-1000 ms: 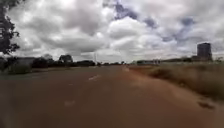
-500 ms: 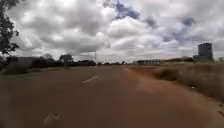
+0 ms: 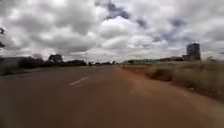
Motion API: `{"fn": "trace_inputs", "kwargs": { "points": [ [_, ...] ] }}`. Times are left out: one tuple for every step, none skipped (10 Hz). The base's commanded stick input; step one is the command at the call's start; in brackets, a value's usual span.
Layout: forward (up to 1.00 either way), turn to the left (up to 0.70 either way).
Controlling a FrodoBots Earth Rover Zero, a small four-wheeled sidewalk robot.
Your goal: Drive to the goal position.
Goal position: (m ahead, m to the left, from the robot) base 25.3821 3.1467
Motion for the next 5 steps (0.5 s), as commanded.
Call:
{"fn": "trace_inputs", "kwargs": {
  "points": [
    [0.85, -0.09],
    [0.85, 0.0],
    [0.85, 0.0],
    [0.85, 0.0],
    [0.85, 0.0]
  ]
}}
